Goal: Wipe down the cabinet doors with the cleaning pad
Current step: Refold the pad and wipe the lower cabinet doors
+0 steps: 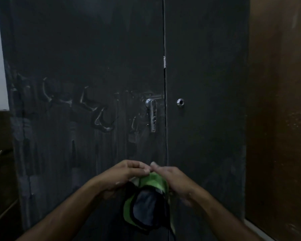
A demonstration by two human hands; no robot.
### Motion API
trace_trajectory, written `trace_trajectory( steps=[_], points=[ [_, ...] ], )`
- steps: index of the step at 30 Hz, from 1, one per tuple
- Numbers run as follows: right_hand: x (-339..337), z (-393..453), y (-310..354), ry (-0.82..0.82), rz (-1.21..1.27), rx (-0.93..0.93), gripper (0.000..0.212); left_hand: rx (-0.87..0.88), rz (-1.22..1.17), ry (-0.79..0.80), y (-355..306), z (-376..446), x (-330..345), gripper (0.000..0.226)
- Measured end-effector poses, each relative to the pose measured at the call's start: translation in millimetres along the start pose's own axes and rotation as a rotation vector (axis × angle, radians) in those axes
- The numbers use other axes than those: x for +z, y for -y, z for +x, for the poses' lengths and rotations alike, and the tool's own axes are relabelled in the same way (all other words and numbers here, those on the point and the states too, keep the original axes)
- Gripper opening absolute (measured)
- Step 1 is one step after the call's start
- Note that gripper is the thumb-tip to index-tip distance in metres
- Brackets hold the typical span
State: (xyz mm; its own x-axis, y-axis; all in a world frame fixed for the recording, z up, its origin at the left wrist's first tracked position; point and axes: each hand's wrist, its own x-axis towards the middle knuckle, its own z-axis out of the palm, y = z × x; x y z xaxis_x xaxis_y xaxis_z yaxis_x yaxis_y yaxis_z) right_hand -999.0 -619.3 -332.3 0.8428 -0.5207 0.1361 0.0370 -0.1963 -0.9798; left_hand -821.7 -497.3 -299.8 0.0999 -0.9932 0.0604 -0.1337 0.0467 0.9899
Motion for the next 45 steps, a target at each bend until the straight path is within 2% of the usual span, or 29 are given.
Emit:
trace_trajectory(
  steps=[2,4,7,9,13,19,25,29,33,35,37,41,45],
  points=[
    [1,3,-4,-0.078,-0.052,-0.063,0.029,-0.010,-0.033,-0.015,1,4,-5,0.018],
    [-2,5,-11,-0.035,0.003,-0.058,0.002,0.002,-0.072,-0.030,7,4,-11,0.025],
    [-2,1,-52,-0.021,-0.305,0.016,0.012,-0.049,-0.025,-0.021,39,-2,-9,0.037],
    [3,-6,-102,0.030,-0.418,0.130,0.018,-0.107,0.002,0.027,76,-5,-5,0.033],
    [10,-24,-170,-0.028,-0.332,0.261,0.017,-0.166,0.063,-0.049,133,-11,3,0.023],
    [28,-20,-215,-0.093,-0.244,0.330,0.018,-0.309,0.121,-0.111,205,-23,14,0.016],
    [52,-17,-273,-0.074,-0.210,0.403,0.015,-0.432,0.096,-0.205,288,-36,17,0.009],
    [68,-14,-316,-0.019,-0.242,0.435,0.016,-0.527,0.086,-0.254,340,-44,16,0.007],
    [92,-9,-366,0.052,-0.272,0.490,0.026,-0.643,0.094,-0.325,393,-51,22,0.017],
    [107,-4,-391,0.104,-0.313,0.518,0.019,-0.727,0.081,-0.341,421,-53,26,0.016],
    [121,0,-415,0.144,-0.352,0.534,0.002,-0.798,0.099,-0.350,446,-54,32,0.017],
    [143,2,-457,0.206,-0.417,0.554,0.015,-0.883,0.121,-0.400,492,-57,35,0.017],
    [157,8,-493,0.238,-0.488,0.635,0.019,-0.983,0.184,-0.483,529,-68,37,0.033]
  ],
)
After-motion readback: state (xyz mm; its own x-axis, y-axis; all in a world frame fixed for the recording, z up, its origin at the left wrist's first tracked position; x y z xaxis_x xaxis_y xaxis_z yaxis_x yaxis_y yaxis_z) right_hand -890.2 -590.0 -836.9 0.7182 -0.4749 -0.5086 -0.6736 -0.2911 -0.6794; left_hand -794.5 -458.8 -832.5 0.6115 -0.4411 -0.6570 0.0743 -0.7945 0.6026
